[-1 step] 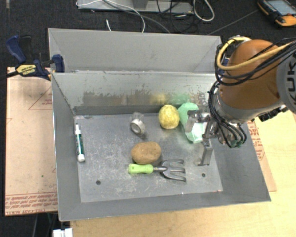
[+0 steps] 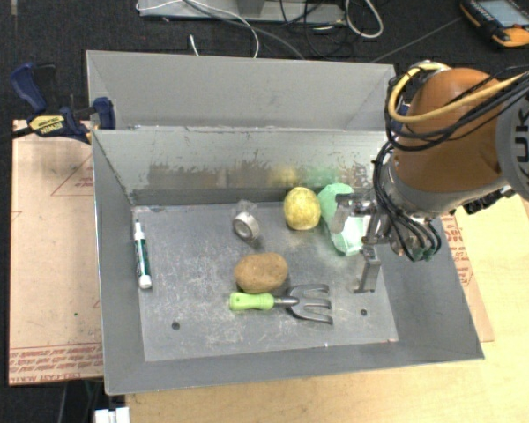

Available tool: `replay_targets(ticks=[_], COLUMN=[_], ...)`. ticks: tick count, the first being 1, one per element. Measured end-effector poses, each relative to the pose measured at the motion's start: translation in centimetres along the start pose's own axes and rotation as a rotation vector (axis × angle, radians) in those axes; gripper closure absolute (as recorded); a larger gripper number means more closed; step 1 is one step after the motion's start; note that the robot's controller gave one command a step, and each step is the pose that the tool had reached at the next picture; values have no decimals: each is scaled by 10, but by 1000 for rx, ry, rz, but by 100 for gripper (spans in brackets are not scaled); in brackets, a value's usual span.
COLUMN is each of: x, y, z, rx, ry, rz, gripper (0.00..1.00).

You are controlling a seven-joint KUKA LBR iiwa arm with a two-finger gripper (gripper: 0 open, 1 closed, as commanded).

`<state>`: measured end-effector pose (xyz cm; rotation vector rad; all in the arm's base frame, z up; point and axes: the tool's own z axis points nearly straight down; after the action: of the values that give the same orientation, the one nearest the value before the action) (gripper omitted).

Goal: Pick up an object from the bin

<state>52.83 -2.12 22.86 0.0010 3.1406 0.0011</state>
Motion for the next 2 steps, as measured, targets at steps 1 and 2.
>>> replay_targets(ticks=[1,2], x=[16,34], y=[18,15], z=[70,116], rx=[-1,-1], ry=[-4,-8], rz=[13,92], gripper=[0,0])
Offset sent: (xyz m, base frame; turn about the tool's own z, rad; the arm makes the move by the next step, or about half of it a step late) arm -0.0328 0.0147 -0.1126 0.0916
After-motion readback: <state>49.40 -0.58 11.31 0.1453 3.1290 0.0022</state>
